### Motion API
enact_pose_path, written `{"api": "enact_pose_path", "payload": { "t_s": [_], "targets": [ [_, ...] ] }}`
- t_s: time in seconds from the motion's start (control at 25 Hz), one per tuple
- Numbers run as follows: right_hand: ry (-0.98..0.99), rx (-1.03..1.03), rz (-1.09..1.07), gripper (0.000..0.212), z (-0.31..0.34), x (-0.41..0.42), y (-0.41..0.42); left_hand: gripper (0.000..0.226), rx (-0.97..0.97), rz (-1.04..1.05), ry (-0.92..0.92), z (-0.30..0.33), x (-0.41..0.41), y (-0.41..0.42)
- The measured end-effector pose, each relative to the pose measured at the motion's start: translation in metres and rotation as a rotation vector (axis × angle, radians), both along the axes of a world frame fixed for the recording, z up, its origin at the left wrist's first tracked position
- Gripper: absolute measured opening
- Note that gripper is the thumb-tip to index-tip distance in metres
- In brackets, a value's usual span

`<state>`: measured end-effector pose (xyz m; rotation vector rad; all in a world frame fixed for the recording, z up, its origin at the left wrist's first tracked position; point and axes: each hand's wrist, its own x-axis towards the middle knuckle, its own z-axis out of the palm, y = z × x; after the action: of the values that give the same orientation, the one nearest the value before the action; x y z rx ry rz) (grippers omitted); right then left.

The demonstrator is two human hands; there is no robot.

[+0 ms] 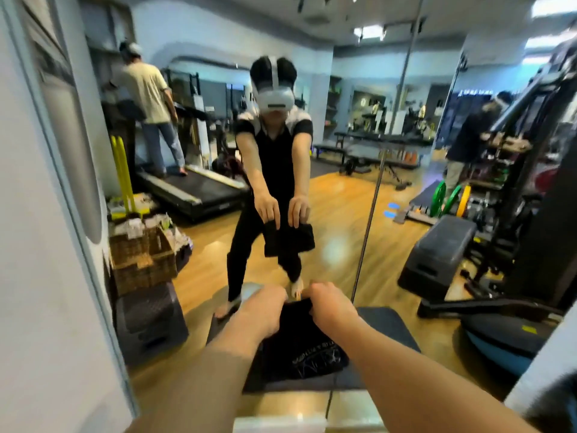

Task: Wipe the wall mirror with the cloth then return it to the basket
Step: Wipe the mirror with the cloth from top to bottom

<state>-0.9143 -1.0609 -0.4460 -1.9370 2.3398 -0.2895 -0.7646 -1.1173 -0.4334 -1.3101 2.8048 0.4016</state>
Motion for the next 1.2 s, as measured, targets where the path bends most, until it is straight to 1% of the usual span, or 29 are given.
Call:
{"api": "enact_pose_path", "payload": {
  "t_s": [0.08,0.12,0.24,0.32,0.4,0.52,0.68,0.84,0.92,1.04,1.12,1.2],
  "targets": [
    [0.031,-0.062,0.044,0.029,0.095,-0.020,0.020,0.028,-0.040,0.019,0.019,0.097,-0.017,0.028],
    [0.050,-0.098,0.057,0.028,0.150,-0.032,0.032,0.028,-0.084,0.028,0.058,0.149,-0.026,0.042],
    [0.090,-0.197,0.077,0.032,0.295,-0.060,0.075,0.014,-0.235,0.004,0.155,0.285,-0.045,0.086],
    [0.100,-0.285,0.086,0.033,0.373,-0.069,0.097,0.012,-0.291,-0.012,0.196,0.359,-0.054,0.106],
    [0.162,-0.364,0.105,0.032,0.430,-0.073,0.113,0.017,-0.366,-0.031,0.231,0.415,-0.058,0.117],
    [0.162,-0.470,0.089,0.031,0.479,-0.069,0.136,0.019,-0.463,-0.069,0.250,0.468,-0.054,0.127],
    [0.163,-0.576,0.063,0.032,0.511,-0.060,0.151,0.025,-0.581,-0.117,0.269,0.508,-0.047,0.137],
    [0.140,-0.672,0.000,0.029,0.535,-0.063,0.147,0.018,-0.632,-0.125,0.325,0.538,-0.058,0.123],
    [0.111,-0.749,-0.046,0.029,0.551,-0.078,0.138,0.019,-0.654,-0.119,0.387,0.557,-0.077,0.113],
    [0.093,-0.900,-0.107,0.027,0.588,-0.115,0.120,0.018,-0.708,-0.169,0.524,0.596,-0.120,0.099],
    [0.090,-1.012,-0.140,0.027,0.620,-0.146,0.099,0.012,-0.805,-0.207,0.656,0.622,-0.153,0.091],
    [0.063,-1.153,-0.149,0.029,0.659,-0.180,0.071,0.015,-0.923,-0.198,0.746,0.655,-0.191,0.072]
  ]
}}
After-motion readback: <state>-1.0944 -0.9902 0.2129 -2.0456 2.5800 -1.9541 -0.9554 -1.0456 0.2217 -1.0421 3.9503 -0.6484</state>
